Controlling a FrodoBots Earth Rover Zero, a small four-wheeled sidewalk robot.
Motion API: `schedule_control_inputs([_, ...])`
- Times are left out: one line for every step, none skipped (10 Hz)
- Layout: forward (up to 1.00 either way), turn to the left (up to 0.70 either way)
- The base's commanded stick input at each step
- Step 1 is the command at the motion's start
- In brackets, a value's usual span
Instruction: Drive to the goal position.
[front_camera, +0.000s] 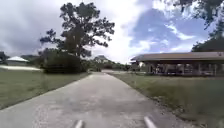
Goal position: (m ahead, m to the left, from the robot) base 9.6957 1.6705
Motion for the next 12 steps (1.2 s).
schedule_control_inputs([0.7, 0.34])
schedule_control_inputs([0.7, 0.23])
schedule_control_inputs([0.7, 0.0])
schedule_control_inputs([0.7, 0.0])
schedule_control_inputs([0.7, 0.0])
schedule_control_inputs([0.7, 0.0])
schedule_control_inputs([0.7, 0.0])
schedule_control_inputs([0.7, 0.0])
schedule_control_inputs([0.7, 0.0])
schedule_control_inputs([0.7, 0.0])
schedule_control_inputs([0.7, 0.0])
schedule_control_inputs([0.7, 0.0])
